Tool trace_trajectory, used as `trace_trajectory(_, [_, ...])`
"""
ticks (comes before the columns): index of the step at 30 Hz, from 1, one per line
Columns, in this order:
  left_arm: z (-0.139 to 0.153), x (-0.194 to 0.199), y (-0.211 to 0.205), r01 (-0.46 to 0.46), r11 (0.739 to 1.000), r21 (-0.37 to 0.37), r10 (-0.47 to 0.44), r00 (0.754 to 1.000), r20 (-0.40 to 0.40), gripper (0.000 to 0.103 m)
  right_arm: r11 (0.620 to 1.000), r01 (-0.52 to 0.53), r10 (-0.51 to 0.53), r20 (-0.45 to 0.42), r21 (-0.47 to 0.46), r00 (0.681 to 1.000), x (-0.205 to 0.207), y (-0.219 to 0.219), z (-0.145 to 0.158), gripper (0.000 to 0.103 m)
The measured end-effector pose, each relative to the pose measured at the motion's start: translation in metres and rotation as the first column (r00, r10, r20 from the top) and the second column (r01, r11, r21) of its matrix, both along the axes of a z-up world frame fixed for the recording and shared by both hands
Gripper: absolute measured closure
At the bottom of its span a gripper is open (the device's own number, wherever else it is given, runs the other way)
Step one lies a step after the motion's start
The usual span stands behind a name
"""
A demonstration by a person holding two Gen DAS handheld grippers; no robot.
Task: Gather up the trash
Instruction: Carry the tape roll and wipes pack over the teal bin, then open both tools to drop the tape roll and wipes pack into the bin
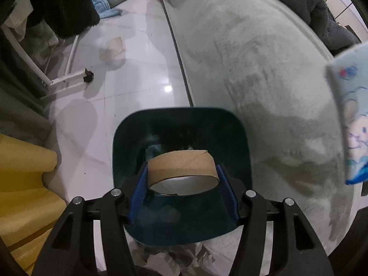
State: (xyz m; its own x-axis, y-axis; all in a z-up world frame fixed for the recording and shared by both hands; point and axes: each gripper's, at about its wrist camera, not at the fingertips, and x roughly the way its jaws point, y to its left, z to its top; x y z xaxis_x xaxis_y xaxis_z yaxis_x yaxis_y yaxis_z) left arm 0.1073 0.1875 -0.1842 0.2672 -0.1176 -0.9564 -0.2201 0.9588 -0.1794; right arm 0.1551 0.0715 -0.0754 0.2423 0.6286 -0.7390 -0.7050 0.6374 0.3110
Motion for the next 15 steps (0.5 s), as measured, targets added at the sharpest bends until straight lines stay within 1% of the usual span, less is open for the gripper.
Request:
trace_trajectory(4, [-0.008, -0.005, 0.003, 0.019, 1.0, 0.013, -0.019, 0.999, -0.029, 0.041, 0.999, -0.022, 0.021, -0.029, -0.039, 0.999, 0.003, 0.017, -0.02, 0.094])
trace_trajectory(9, [-0.011, -0.012, 0.007, 0.046, 0.999, 0.015, -0.045, 0.998, -0.037, 0.04, 0.995, -0.049, 0.044, -0.065, -0.086, 0.997, 0.001, 0.031, -0.043, 0.094])
trace_trajectory(11, [-0.01, -0.014, 0.009, 0.048, 0.999, 0.012, -0.047, 0.998, -0.034, 0.038, 0.993, -0.056, 0.048, -0.078, -0.106, 0.996, 0.001, 0.038, -0.051, 0.094])
trace_trajectory(13, [-0.008, -0.017, 0.013, 0.043, 0.999, 0.001, -0.043, 0.999, -0.026, 0.032, 0.991, -0.063, 0.052, -0.087, -0.122, 0.995, 0.0, 0.042, -0.057, 0.094])
trace_trajectory(15, [-0.005, -0.02, 0.015, 0.048, 0.999, -0.01, -0.048, 0.999, -0.018, 0.031, 0.988, -0.068, 0.055, -0.096, -0.137, 0.994, -0.001, 0.045, -0.062, 0.094])
